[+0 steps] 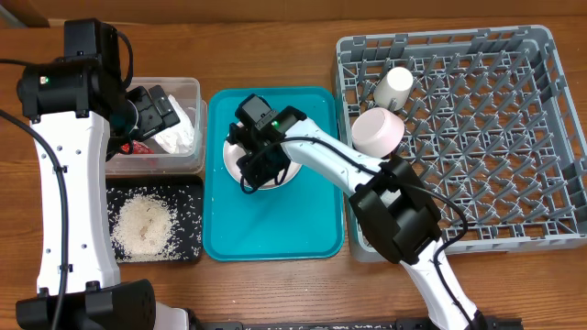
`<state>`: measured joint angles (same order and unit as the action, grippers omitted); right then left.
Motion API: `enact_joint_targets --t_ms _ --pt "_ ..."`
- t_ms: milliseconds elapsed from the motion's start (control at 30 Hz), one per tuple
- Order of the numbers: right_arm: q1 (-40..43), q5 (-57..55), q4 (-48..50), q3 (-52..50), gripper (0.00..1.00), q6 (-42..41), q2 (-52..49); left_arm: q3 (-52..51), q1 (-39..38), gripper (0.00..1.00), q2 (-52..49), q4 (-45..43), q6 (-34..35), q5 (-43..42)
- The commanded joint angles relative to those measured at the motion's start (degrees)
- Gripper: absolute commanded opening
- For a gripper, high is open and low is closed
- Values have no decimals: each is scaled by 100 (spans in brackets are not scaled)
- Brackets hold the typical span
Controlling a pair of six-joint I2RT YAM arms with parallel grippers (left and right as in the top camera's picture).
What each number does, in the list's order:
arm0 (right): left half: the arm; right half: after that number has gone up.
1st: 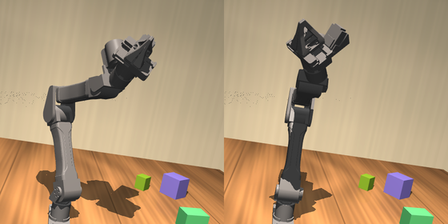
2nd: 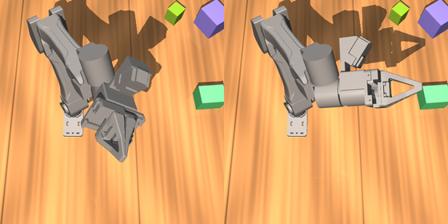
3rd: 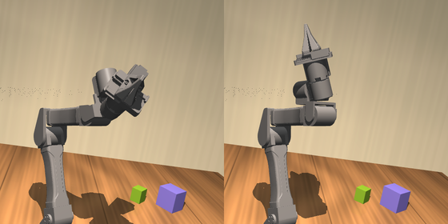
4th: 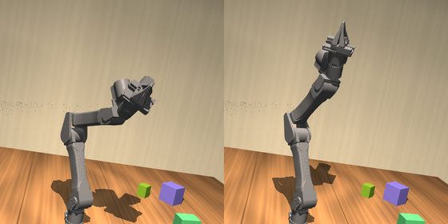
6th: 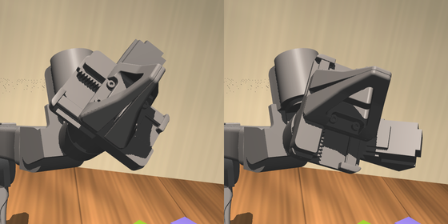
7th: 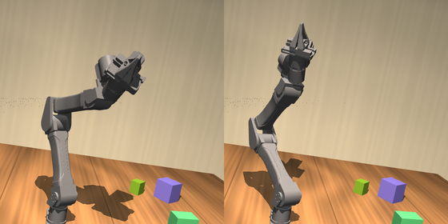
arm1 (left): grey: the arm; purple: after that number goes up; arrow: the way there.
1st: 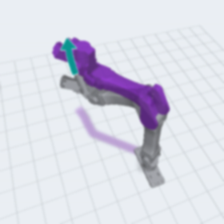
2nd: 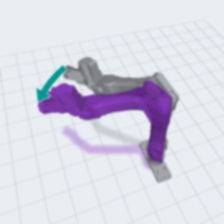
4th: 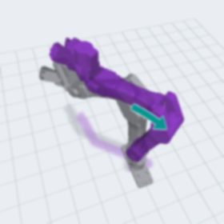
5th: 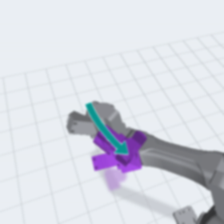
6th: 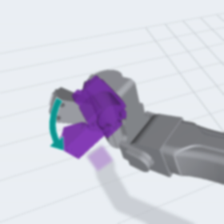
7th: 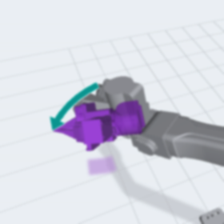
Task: Sort waste into correct bins and load items into the dishwasher
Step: 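Grasp the large pink plate rim with the right gripper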
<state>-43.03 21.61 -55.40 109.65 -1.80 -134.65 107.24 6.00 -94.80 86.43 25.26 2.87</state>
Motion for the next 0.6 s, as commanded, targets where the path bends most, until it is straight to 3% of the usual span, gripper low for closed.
enact_joint_targets --t_ms 0,100,133,200,233,267,300,467,567 --pt "208 -518 -385 1067 5 31 219 11 -39 100 -24 11 -85 52" --pt "308 -1113 -883 1869 9 28 411 11 -39 100 -24 11 -85 52" --pt "334 -1272 -1008 2070 19 26 457 11 -42 100 -24 11 -85 52" --pt "385 -1488 -1207 2339 58 28 514 11 -42 100 -24 11 -85 52" --pt "420 -1515 -1239 2363 69 28 527 11 -39 100 -24 9 -85 52" --pt "466 -1515 -1276 2361 91 28 533 11 -39 100 -24 11 -85 52" --pt "575 -1513 -1355 2280 100 26 514 11 -39 100 -24 9 -85 52" --pt "874 -1515 -1279 1786 98 31 358 11 -39 100 -24 9 -85 50" --pt "1023 -1519 -955 1353 43 28 260 11 -39 100 -24 11 -85 52"
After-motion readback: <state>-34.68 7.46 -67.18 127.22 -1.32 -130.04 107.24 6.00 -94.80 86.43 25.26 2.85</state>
